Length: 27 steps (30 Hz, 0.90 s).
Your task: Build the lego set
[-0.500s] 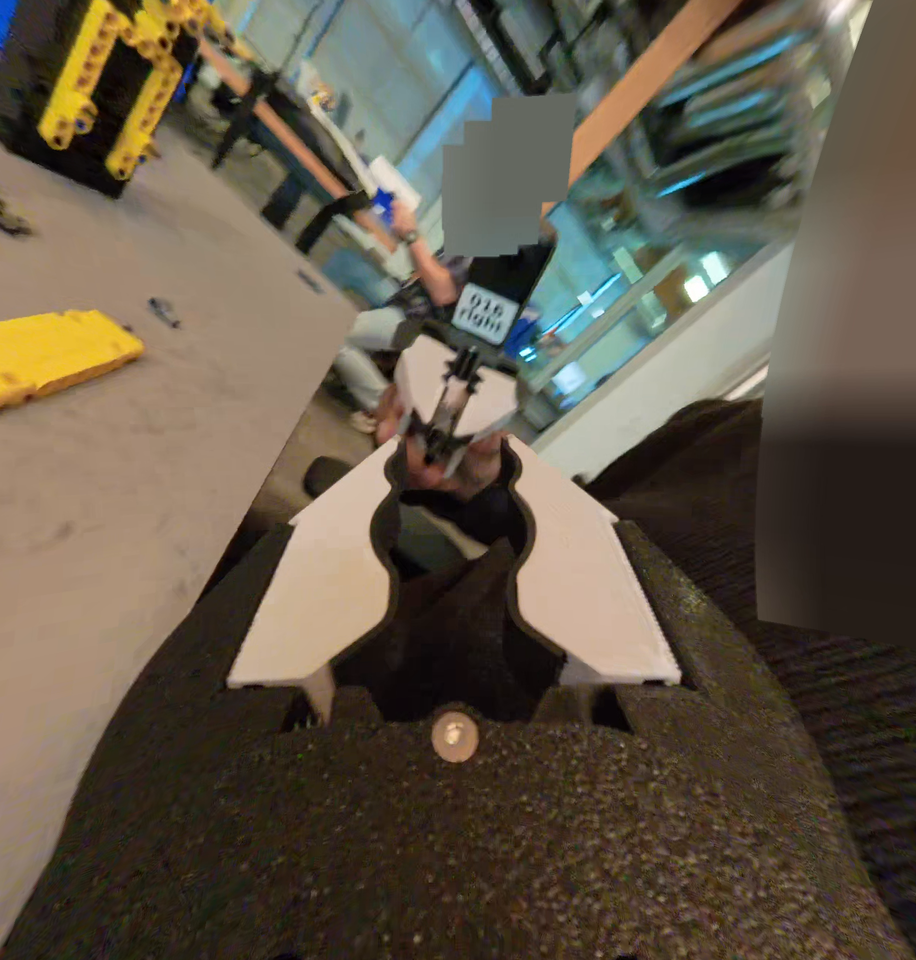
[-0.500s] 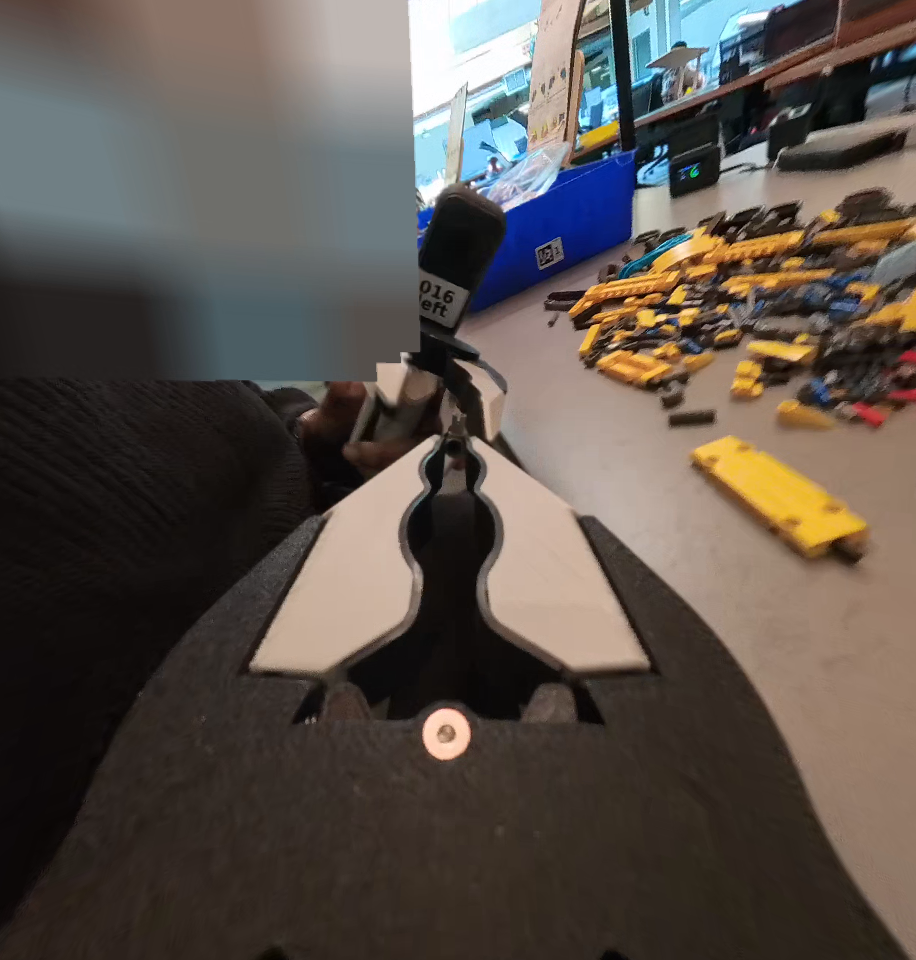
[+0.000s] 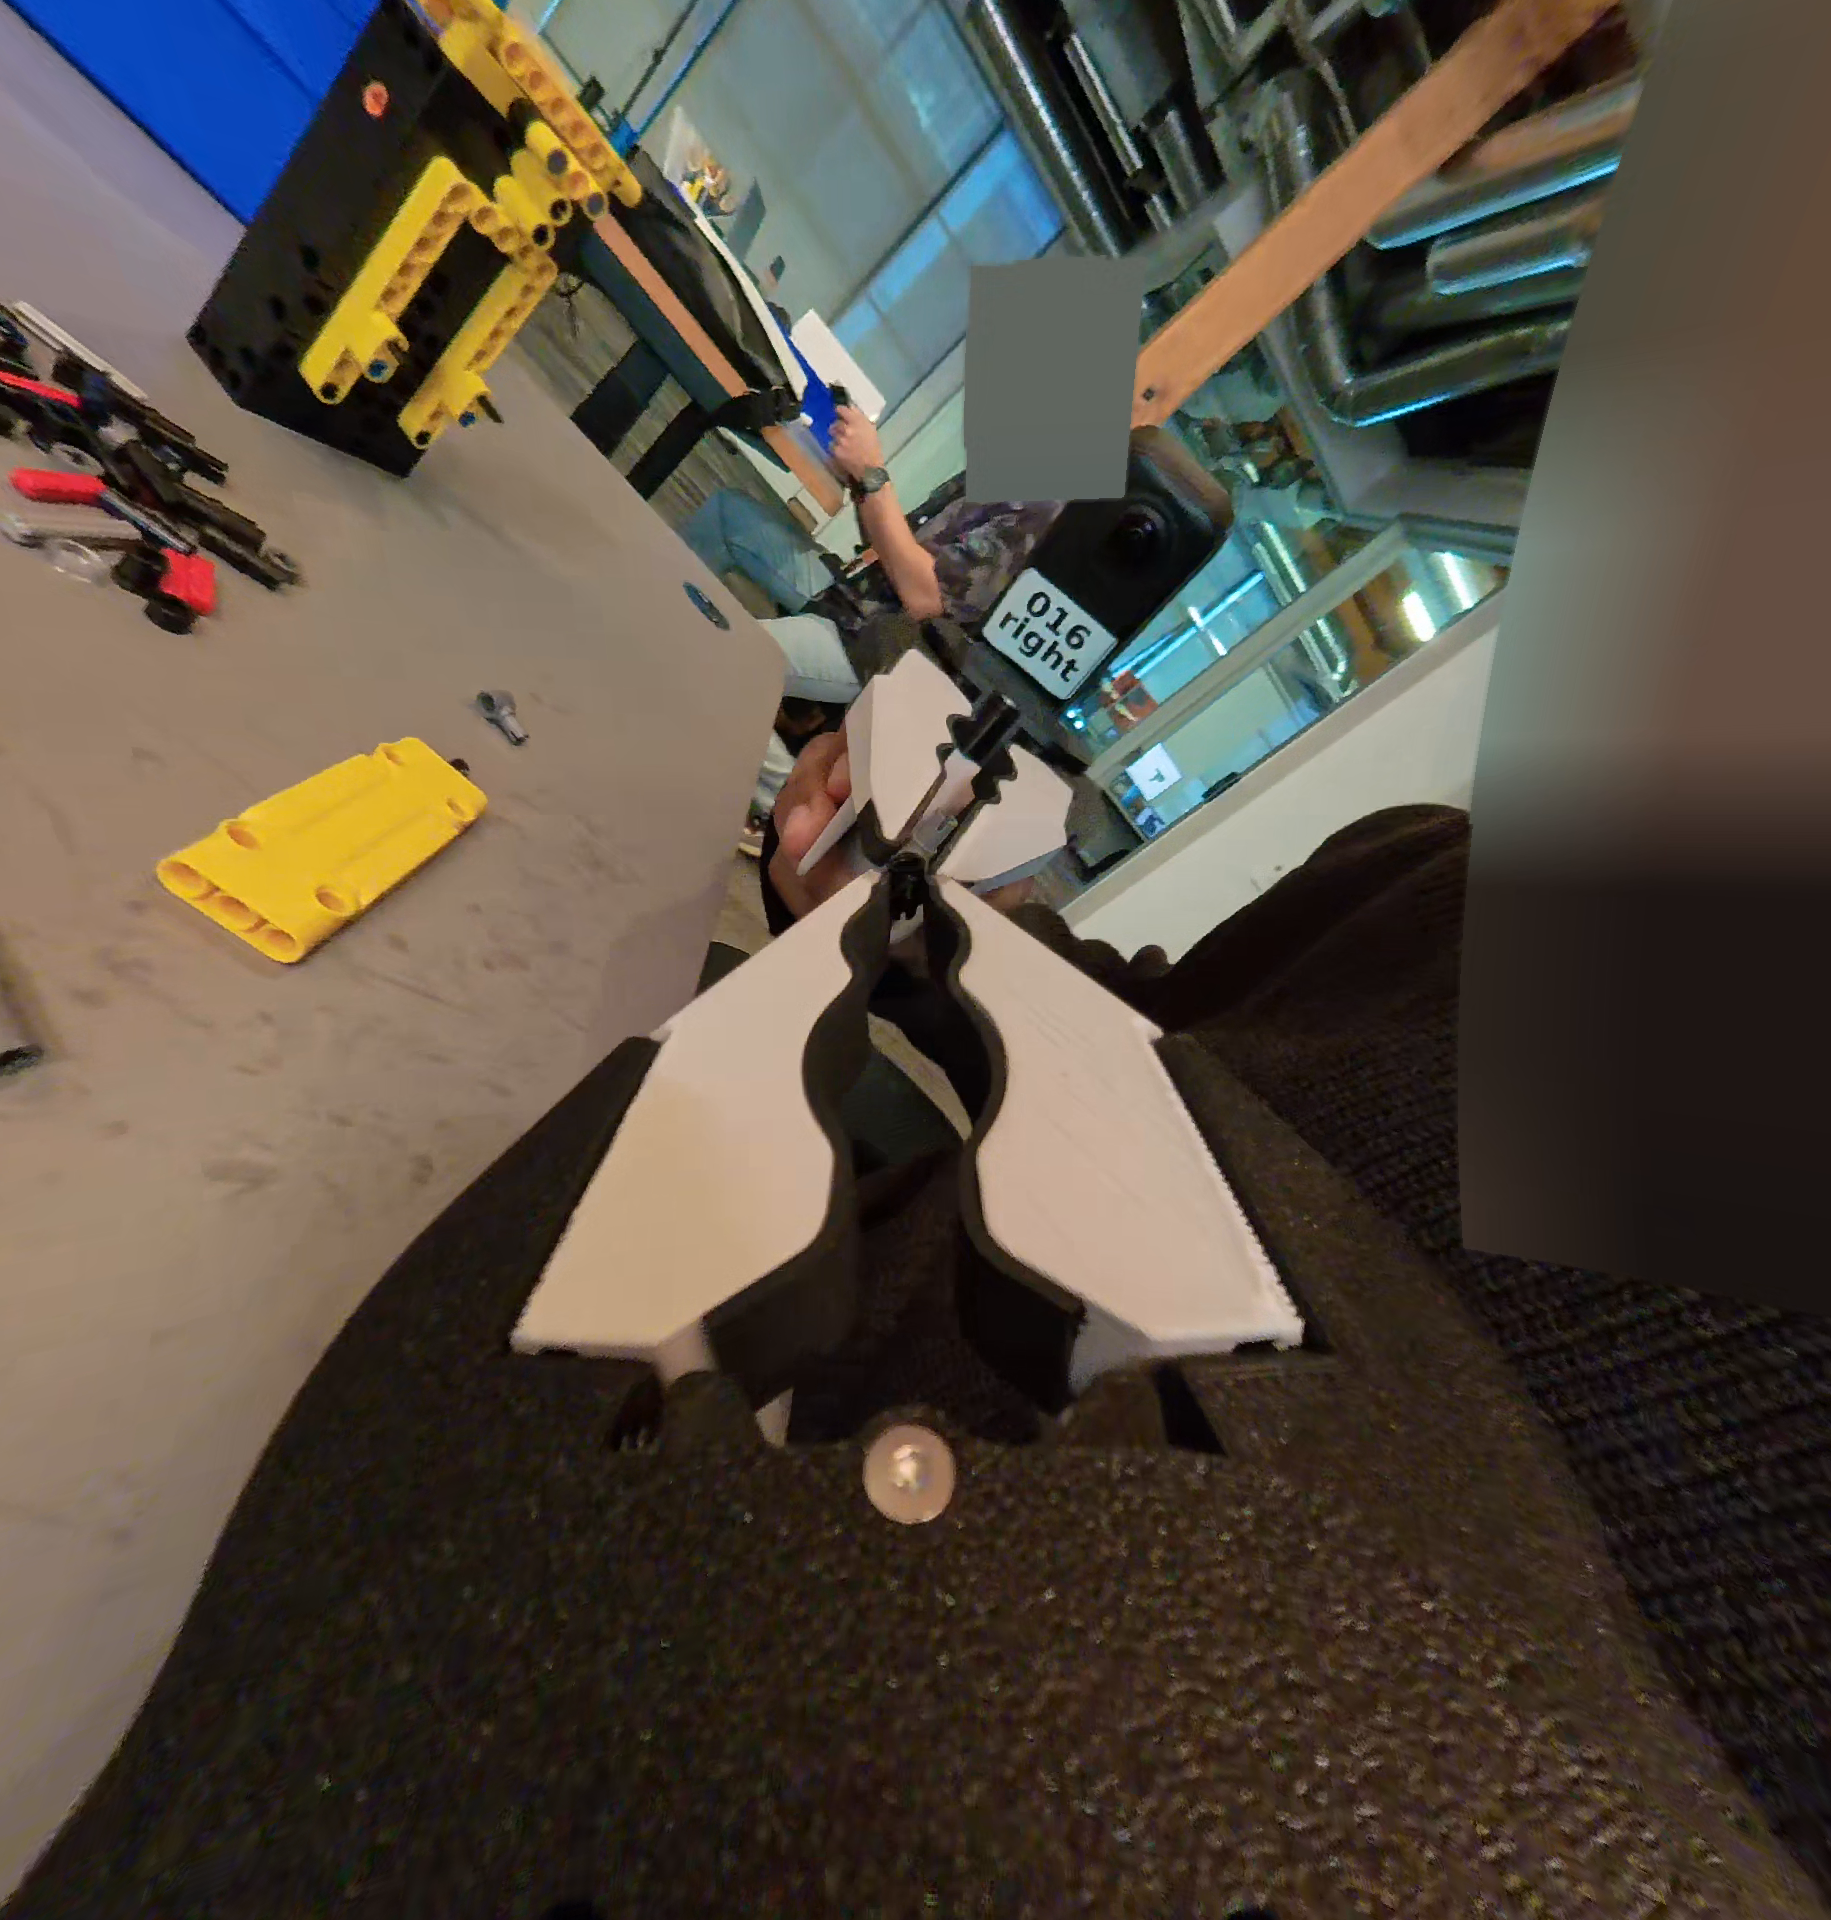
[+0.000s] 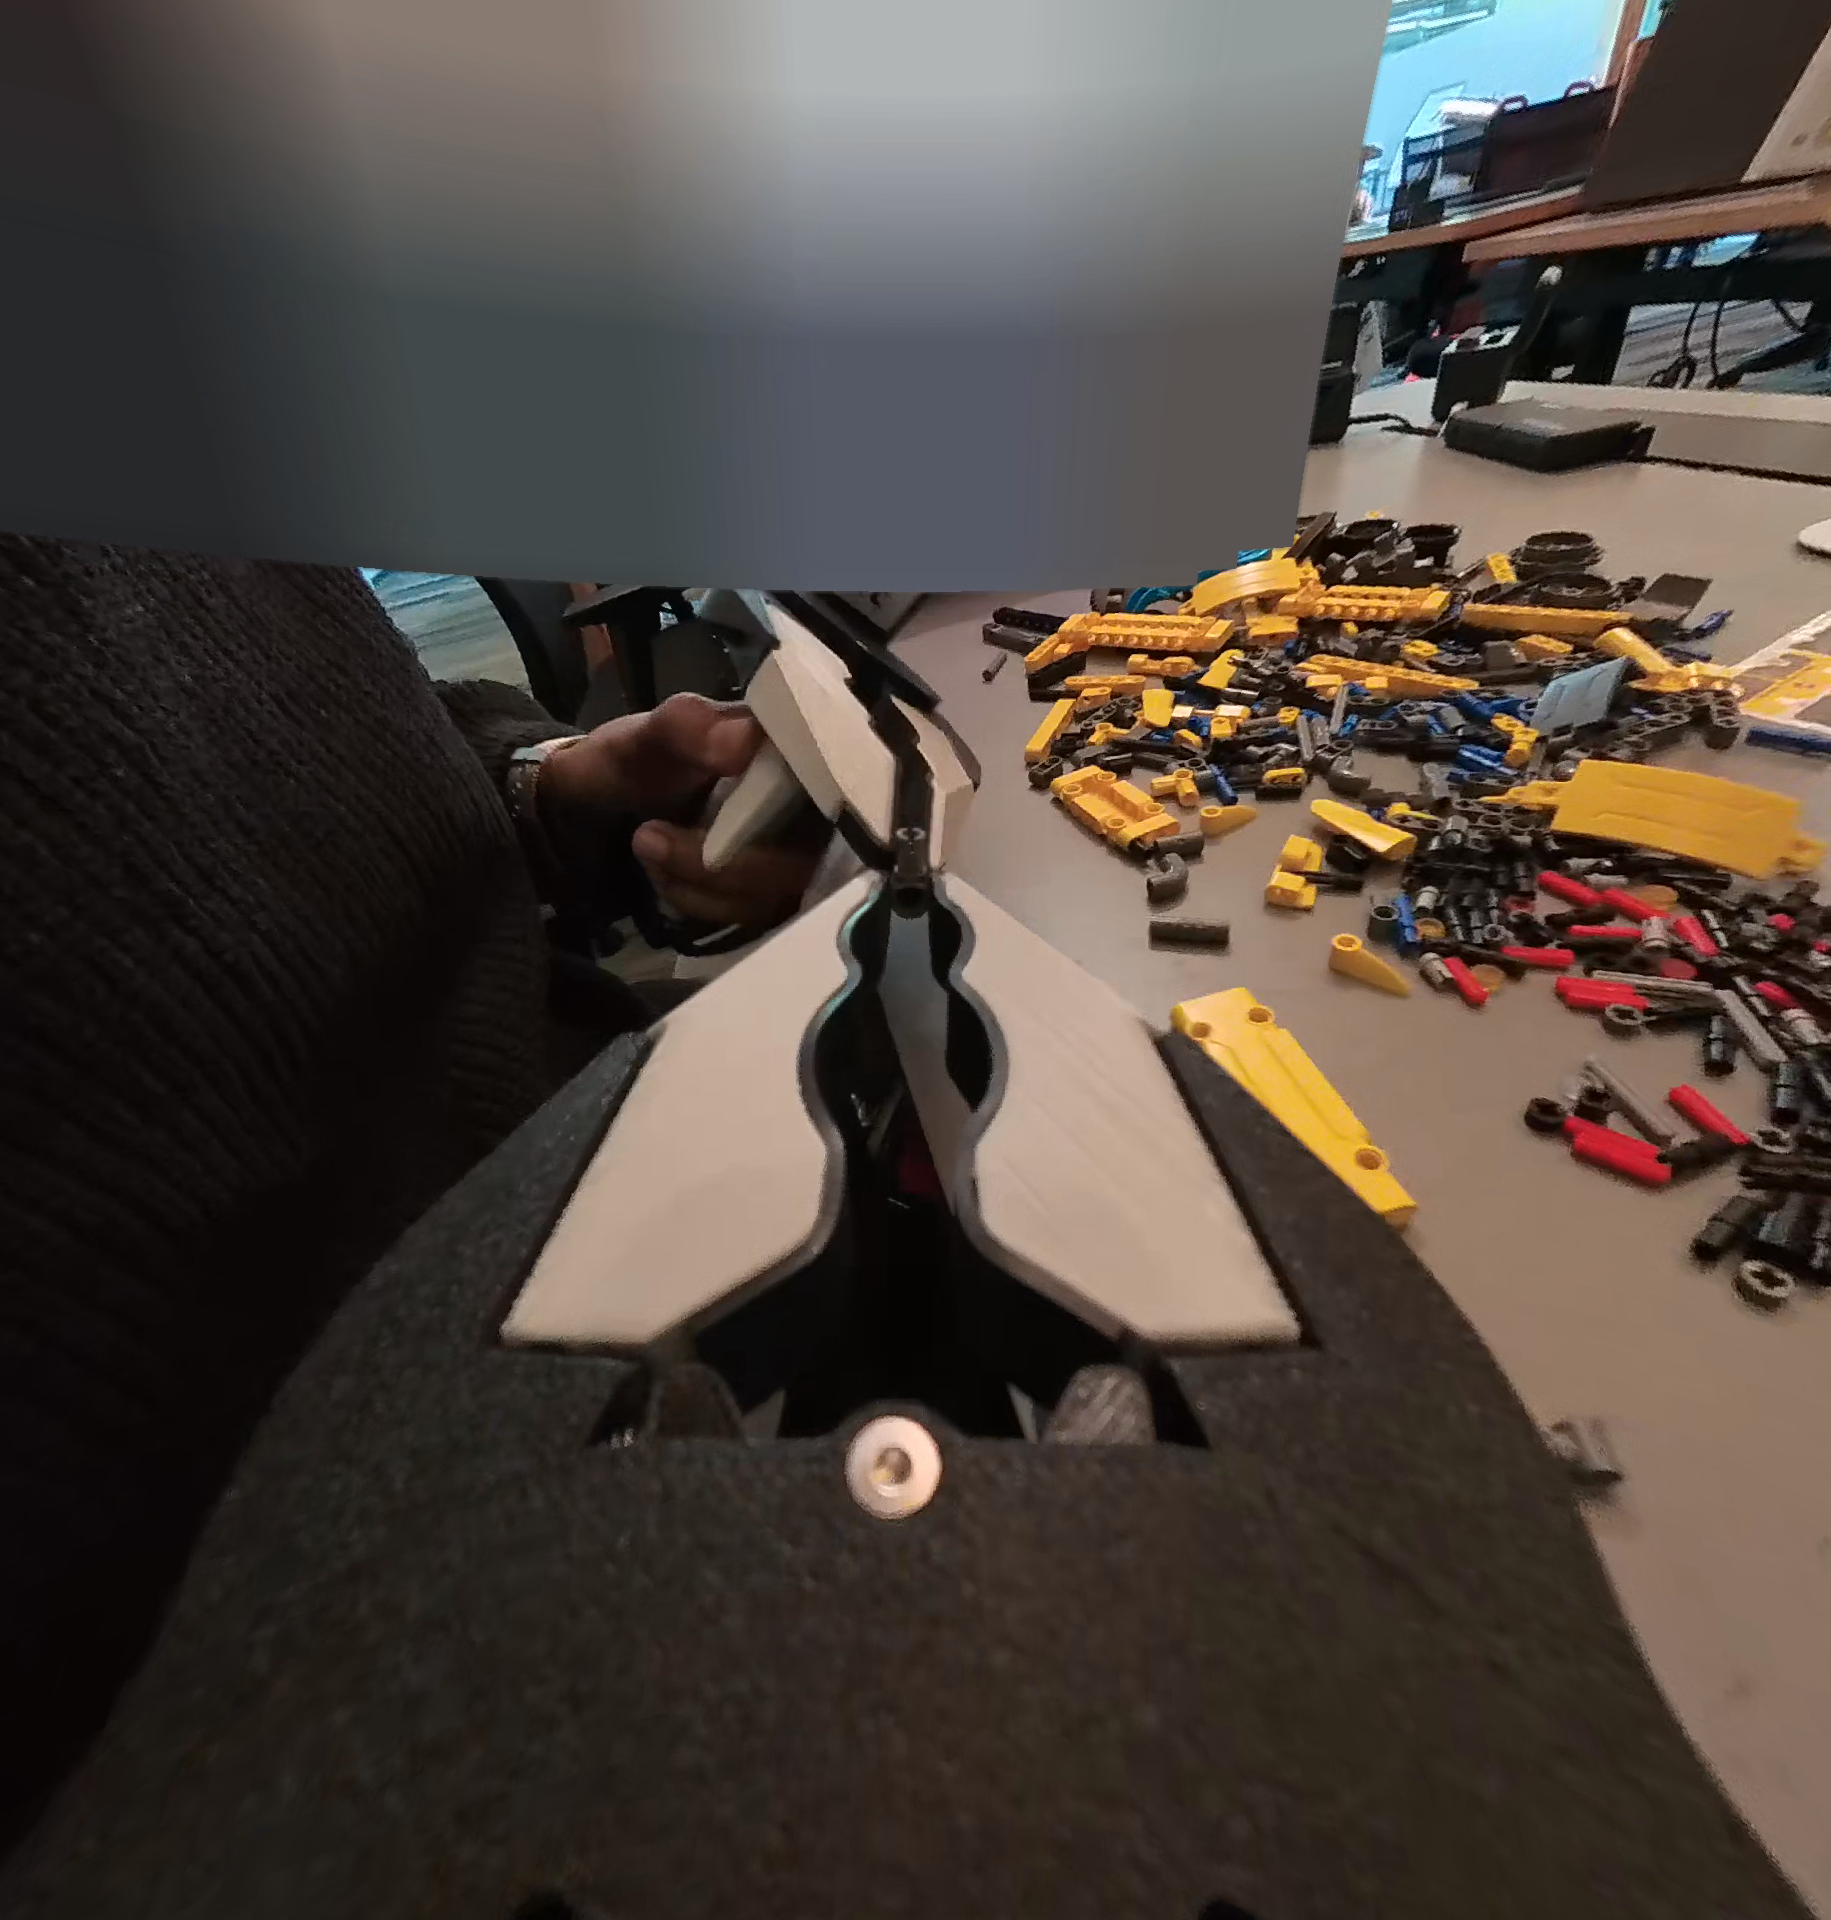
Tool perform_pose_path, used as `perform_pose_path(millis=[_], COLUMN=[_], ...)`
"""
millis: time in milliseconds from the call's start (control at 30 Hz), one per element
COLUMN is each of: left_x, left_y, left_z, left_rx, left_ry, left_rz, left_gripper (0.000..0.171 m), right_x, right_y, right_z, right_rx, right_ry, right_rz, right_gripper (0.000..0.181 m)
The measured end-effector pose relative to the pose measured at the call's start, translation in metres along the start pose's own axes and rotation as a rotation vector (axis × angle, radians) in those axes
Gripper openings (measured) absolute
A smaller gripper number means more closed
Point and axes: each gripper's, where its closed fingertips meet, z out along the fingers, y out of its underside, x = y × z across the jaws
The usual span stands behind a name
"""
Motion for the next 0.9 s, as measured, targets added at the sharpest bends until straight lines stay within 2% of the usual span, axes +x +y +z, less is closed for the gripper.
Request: perform_pose_path(millis=[200, 433, 567, 733, 833, 900], left_x=[-0.005, -0.012, -0.011, -0.020, -0.032, -0.037], left_y=[-0.002, -0.004, -0.014, -0.021, -0.020, -0.022], left_z=[-0.002, -0.007, -0.004, 0.002, 0.004, 0.004], left_rx=[0.003, 0.005, 0.006, -0.069, -0.150, -0.155], left_ry=[-0.001, -0.035, -0.010, -0.078, -0.135, -0.149], left_rz=[-0.007, 0.025, 0.029, 0.163, 0.230, 0.248], left_gripper=[0.003, 0.004, 0.005, 0.006, 0.007, 0.007], right_x=[0.003, 0.009, 0.016, 0.028, 0.037, 0.041], right_y=[0.002, 0.005, -0.003, -0.006, 0.003, 0.005], right_z=[0.006, 0.012, 0.010, 0.006, 0.006, 0.007], right_rx=[-0.027, -0.074, -0.041, -0.010, -0.049, -0.055], right_ry=[-0.057, -0.060, -0.069, -0.029, 0.030, 0.060], right_rz=[0.079, 0.072, 0.086, 0.107, 0.117, 0.127], right_gripper=[0.006, 0.007, 0.007, 0.007, 0.007, 0.007])
